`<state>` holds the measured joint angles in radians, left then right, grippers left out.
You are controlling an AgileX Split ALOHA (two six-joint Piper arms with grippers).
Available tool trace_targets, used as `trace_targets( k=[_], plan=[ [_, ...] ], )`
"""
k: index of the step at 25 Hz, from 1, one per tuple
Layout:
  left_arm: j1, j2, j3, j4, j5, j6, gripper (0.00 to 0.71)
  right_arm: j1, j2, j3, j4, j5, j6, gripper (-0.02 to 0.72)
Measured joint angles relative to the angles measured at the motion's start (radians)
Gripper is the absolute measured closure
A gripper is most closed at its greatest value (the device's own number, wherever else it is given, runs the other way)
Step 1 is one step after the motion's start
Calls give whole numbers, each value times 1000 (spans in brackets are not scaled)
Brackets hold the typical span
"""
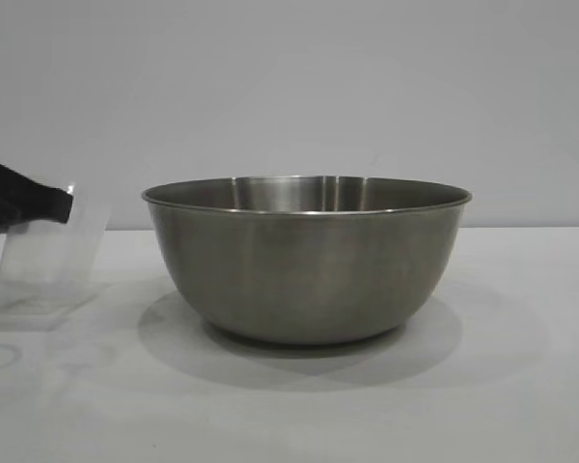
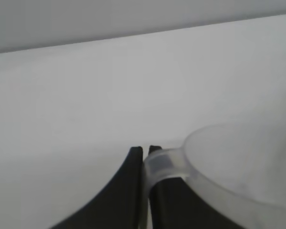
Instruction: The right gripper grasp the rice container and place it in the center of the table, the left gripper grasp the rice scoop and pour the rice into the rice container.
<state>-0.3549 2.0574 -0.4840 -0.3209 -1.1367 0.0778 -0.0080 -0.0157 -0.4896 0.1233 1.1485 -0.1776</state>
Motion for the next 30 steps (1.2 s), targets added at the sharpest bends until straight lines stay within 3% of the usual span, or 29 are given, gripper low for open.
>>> trace_targets(
  k=[6, 11, 12, 16, 24, 30],
  plan=[
    [0, -2, 31, 0, 0, -17, 429, 0, 0, 0, 0, 0, 0, 162],
    [1, -25, 118, 36, 0, -22, 439, 0, 0, 0, 0, 0, 0, 162],
    [1, -32, 135, 54, -2, -22, 399, 0, 0, 0, 0, 0, 0, 162],
    [1, -63, 209, 153, -2, -22, 418, 0, 0, 0, 0, 0, 0, 162],
    [1, -224, 336, 184, -2, -24, 418, 0, 0, 0, 0, 0, 0, 162],
    [1, -324, 351, 192, 118, -38, 418, 0, 0, 0, 0, 0, 0, 162]
  ],
)
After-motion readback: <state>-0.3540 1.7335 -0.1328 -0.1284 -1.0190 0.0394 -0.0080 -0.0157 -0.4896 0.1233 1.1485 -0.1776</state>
